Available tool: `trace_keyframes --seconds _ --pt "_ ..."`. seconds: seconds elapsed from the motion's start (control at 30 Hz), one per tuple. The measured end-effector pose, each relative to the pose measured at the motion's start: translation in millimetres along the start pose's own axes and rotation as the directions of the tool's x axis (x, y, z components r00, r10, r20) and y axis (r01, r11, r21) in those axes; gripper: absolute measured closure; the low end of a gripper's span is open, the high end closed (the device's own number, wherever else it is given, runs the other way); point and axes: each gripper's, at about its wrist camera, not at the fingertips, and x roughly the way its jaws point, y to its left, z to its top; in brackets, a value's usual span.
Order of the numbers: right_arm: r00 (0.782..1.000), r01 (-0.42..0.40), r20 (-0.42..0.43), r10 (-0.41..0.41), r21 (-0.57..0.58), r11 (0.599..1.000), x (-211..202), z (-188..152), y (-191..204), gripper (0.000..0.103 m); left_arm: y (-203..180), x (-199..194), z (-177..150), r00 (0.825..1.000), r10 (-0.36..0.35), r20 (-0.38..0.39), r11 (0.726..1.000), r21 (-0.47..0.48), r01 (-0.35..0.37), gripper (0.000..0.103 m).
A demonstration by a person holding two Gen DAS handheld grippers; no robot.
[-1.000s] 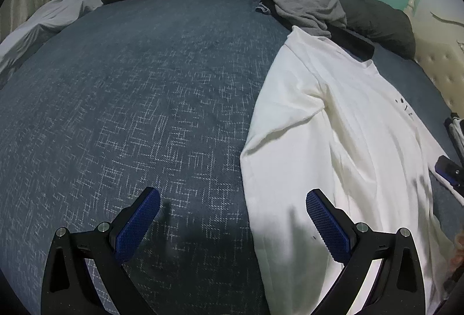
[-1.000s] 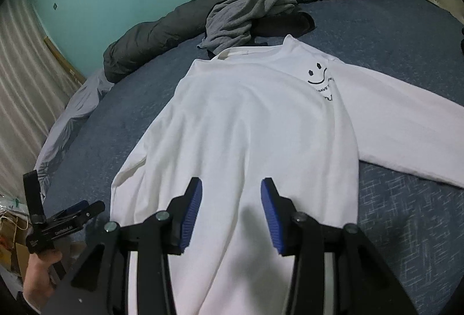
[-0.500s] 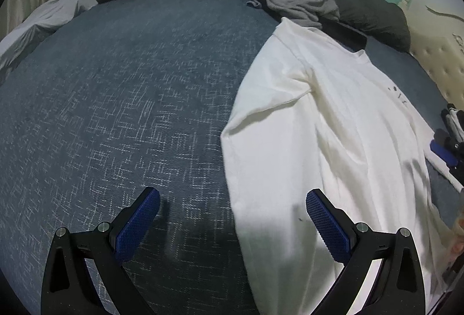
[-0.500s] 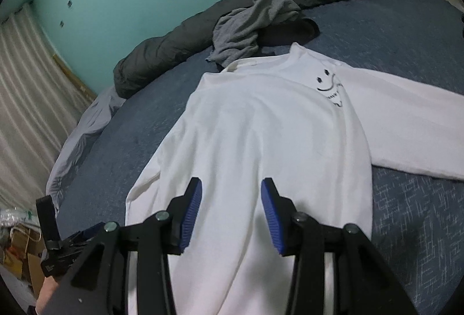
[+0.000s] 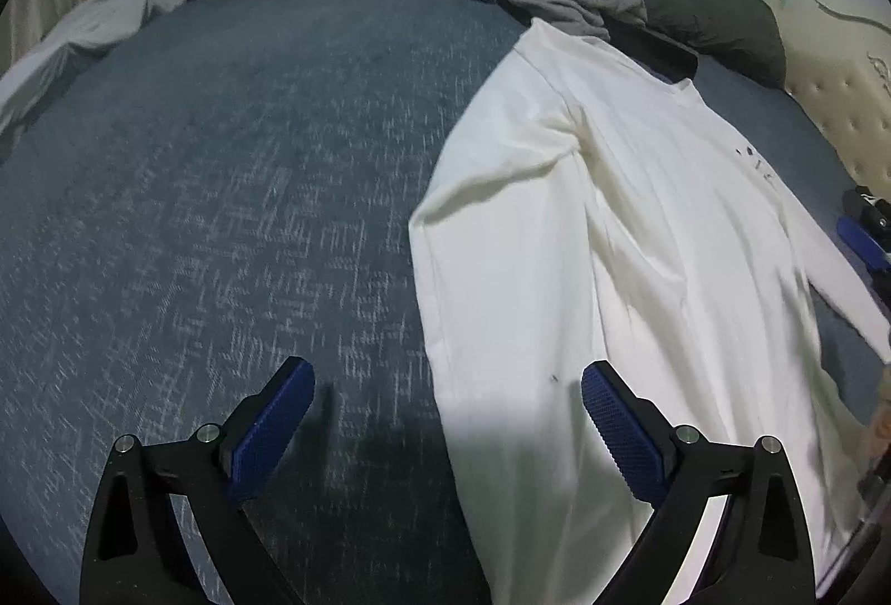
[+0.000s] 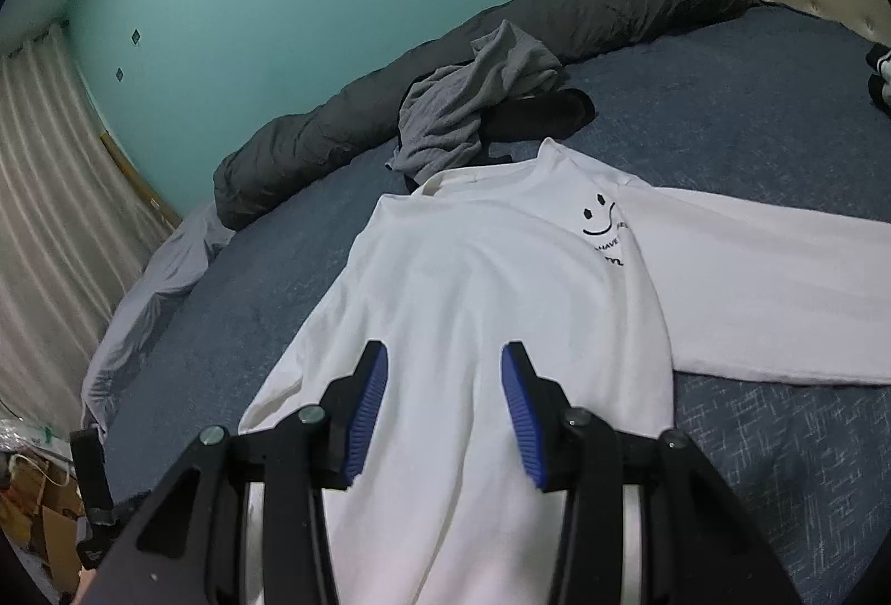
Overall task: Fold clothes
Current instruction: 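Move the left tool to the cuff of the other shirt sleeve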
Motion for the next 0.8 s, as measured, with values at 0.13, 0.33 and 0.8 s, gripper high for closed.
trace_keyframes --seconds 0.13,0.33,0.8 --pt "1.000 -0.005 -0.001 0.005 0.008 1.000 1 0 -1 0.060 7 -1 -6 0.999 -0.010 -0.031 0.999 -0.034 0.009 0.004" --pt "1.000 -0.010 0.003 0.010 0.010 1.000 2 1 0 0.060 13 0 -12 0.997 -0.006 -0.071 0.999 -0.037 0.003 0.010" --pt "1.000 -0.013 -0.016 0.013 0.029 0.999 9 3 -7 0.060 8 9 -19 0.992 -0.031 -0.122 0.999 -0.024 0.028 0.054"
